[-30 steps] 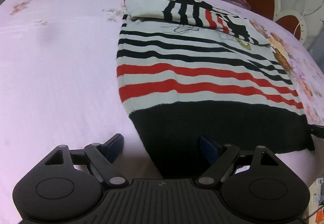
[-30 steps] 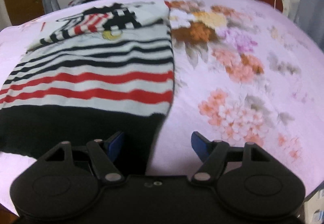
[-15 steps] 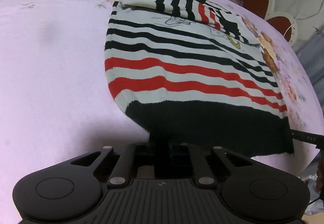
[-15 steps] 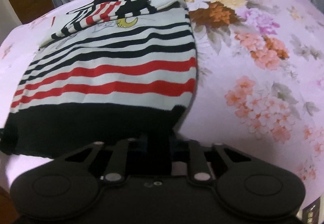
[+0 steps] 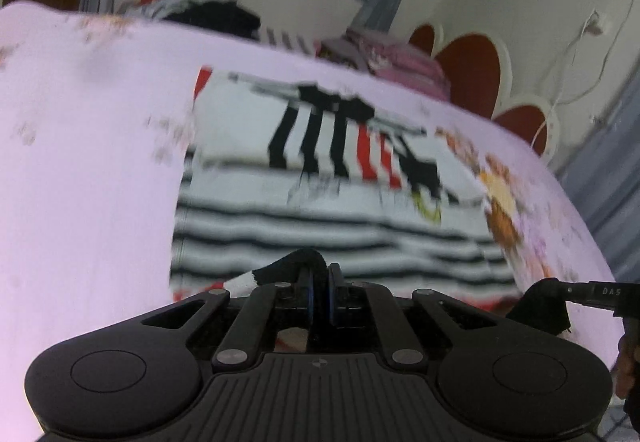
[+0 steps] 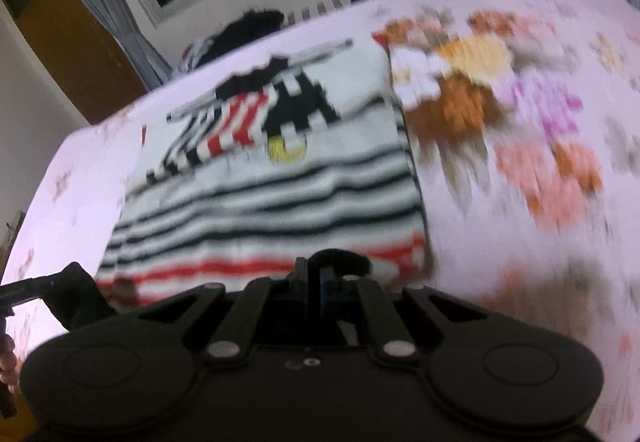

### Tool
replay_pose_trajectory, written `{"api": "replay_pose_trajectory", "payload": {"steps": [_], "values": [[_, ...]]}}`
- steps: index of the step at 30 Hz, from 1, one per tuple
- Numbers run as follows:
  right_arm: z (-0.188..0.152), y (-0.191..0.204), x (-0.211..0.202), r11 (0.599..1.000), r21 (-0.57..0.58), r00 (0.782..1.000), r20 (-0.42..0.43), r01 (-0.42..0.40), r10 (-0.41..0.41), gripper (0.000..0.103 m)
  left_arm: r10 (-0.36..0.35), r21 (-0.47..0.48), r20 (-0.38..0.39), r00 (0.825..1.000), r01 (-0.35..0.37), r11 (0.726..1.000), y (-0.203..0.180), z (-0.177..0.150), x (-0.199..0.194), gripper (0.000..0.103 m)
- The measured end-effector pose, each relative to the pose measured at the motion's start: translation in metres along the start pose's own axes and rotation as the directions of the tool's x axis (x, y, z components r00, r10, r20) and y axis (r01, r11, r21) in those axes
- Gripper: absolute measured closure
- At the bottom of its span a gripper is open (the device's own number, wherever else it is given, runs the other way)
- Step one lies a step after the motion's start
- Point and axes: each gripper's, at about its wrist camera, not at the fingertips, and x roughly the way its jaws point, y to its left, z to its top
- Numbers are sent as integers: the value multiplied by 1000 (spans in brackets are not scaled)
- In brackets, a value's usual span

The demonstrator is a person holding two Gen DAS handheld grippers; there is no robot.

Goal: Fold small clothes
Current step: 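Lift the hem with both grippers and fold it over toward the collar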

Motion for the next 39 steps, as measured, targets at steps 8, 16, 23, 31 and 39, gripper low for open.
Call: {"api": "replay_pose_trajectory", "payload": {"steps": [8, 16, 23, 31, 39], "values": [[91, 2, 63, 1000, 30, 994, 107, -7, 4, 98, 21, -35, 96, 995, -17, 999, 6, 78, 67, 97], [162, -16, 150, 993, 118, 998, 55, -4, -3, 98, 92, -78, 65, 994, -87, 993, 24, 149, 152, 97], [182, -42, 198, 974, 228, 1000, 5, -2, 0, 98, 143, -31, 20, 989, -143, 989, 23, 164, 200, 97], [208, -46, 223, 963, 267, 1000, 16, -27, 23, 98, 142, -109, 32, 989, -138, 984, 33, 192, 219, 97], [224, -48, 249, 973, 230, 1000, 14, 1, -4, 91, 155, -191, -38, 987, -159, 969, 51, 197, 250, 97]]}}
